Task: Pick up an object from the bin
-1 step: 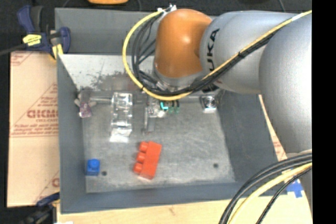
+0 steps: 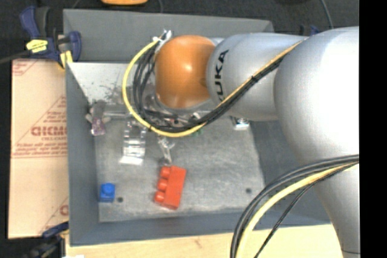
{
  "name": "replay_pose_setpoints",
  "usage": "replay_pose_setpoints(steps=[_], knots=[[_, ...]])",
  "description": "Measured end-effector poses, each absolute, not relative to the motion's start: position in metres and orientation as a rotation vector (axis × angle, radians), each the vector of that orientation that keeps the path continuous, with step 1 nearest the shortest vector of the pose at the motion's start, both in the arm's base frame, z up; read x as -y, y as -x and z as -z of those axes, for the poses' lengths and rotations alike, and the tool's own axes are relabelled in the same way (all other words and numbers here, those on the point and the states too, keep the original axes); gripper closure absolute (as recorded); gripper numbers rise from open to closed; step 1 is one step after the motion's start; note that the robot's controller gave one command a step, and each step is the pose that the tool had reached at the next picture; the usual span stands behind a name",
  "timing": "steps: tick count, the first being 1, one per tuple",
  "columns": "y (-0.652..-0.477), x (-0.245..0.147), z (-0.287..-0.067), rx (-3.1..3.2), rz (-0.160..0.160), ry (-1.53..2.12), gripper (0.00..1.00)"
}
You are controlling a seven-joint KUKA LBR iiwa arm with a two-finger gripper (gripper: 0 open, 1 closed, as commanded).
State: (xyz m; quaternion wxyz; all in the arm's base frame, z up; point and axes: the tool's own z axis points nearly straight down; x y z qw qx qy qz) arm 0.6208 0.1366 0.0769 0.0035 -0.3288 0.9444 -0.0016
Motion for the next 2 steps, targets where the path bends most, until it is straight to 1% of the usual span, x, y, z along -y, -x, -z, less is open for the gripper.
replay_pose_setpoints(steps=[1, 2], knots=[[-0.62, -0.16, -0.075, -2.879, 0.008, 1.218, 0.0], [-0.634, -0.196, -0.074, -2.527, 0.008, 1.847, 0.0]])
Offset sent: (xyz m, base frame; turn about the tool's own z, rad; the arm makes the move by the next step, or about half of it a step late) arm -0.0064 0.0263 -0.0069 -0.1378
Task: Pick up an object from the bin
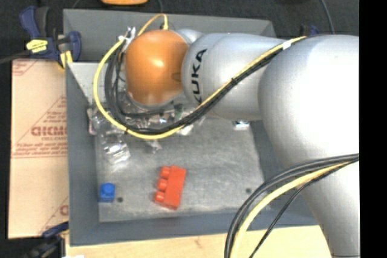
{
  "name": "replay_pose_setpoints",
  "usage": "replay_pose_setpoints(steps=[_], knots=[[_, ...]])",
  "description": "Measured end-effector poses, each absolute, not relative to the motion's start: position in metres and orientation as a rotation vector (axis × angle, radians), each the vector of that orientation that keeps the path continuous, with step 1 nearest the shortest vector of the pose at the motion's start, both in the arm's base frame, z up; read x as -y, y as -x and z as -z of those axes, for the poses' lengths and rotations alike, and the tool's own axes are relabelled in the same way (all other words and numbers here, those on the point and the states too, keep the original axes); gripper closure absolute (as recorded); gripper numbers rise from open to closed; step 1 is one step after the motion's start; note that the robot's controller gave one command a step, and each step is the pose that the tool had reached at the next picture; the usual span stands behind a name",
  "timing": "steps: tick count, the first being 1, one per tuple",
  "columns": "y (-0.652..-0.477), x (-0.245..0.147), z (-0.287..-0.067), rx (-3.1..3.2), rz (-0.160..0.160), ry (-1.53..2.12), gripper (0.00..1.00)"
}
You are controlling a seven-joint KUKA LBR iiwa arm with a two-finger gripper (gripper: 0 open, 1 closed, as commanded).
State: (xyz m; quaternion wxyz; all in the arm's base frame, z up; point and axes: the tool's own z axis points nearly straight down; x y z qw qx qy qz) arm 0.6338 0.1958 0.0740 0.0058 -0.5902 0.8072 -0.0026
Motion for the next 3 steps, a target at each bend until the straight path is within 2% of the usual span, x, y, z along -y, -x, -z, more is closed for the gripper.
replay_pose_setpoints(steps=[1, 2, 3], knots=[[-0.637, -0.23, -0.074, -2.488, 0.016, 1.913, 0.0], [-0.574, -0.224, -0.078, -2.334, 0.002, 2.091, 0.0], [-0.523, -0.235, -0.075, -2.039, 0.012, 2.367, 0.0]])
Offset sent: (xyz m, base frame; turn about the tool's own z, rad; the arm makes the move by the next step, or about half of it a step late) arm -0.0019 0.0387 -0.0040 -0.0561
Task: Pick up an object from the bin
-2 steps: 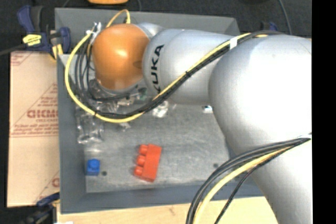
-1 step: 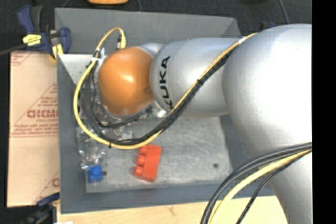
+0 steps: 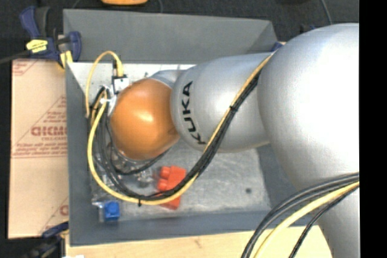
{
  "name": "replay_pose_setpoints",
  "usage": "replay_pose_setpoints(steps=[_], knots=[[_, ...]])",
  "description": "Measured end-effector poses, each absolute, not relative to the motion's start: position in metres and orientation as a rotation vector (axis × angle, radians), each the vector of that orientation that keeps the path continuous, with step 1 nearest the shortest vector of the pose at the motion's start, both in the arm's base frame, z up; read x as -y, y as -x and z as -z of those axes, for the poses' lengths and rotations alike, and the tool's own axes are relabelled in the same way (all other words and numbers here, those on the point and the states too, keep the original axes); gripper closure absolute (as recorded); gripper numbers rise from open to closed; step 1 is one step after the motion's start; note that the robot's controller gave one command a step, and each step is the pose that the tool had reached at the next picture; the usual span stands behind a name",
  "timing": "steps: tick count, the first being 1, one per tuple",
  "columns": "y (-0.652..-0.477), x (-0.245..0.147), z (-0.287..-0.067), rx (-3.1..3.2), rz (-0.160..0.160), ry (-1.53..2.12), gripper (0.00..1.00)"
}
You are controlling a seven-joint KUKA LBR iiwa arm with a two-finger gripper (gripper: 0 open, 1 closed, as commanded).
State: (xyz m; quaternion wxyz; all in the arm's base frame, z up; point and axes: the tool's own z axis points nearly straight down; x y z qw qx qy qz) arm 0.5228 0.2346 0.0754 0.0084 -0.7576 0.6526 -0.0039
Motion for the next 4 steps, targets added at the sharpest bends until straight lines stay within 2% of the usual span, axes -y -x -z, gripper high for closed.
replay_pose_setpoints(steps=[1, 2, 3, 4], knots=[[-0.492, -0.23, -0.082, -2.068, 0.033, 2.294, 0.0], [-0.489, -0.239, -0.083, -1.888, 0.032, 2.454, 0.0], [-0.486, -0.243, -0.084, -1.881, 0.022, 2.458, 1.0], [-0.479, -0.235, -0.206, -1.859, 0.004, 2.525, 1.0]])
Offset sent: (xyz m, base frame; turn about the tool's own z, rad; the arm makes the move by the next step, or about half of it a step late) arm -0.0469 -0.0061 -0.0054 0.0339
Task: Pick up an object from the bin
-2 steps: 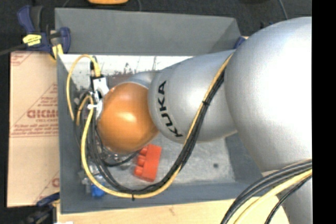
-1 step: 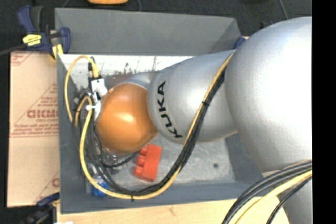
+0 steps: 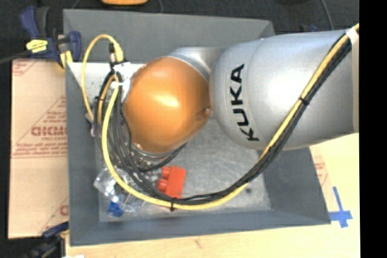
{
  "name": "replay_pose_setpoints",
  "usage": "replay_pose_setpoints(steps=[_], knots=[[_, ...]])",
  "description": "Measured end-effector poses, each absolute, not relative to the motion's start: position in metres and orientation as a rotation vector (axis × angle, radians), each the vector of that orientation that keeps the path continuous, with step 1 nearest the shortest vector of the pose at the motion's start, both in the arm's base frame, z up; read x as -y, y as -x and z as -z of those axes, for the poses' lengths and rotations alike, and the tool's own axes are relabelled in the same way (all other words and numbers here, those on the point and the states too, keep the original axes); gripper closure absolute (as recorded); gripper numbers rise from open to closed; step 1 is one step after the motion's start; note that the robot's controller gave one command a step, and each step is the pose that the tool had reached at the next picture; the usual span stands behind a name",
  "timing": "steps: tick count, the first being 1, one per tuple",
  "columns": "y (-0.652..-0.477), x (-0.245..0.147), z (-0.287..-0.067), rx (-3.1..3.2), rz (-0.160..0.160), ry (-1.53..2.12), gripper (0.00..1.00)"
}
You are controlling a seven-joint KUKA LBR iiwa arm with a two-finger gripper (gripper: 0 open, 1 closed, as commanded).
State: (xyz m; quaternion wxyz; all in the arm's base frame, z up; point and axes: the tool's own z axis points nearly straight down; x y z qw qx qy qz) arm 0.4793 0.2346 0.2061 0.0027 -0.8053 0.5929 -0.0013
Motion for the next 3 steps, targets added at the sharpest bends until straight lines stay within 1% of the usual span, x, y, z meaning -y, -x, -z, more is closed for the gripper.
replay_pose_setpoints(steps=[1, 2, 3], knots=[[-0.479, -0.234, -0.136, -1.835, -0.008, 2.558, 1.0], [-0.485, -0.221, -0.189, -1.854, 0.002, 2.533, 1.0], [-0.474, -0.209, -0.28, -1.863, 0.005, 2.523, 1.0]])
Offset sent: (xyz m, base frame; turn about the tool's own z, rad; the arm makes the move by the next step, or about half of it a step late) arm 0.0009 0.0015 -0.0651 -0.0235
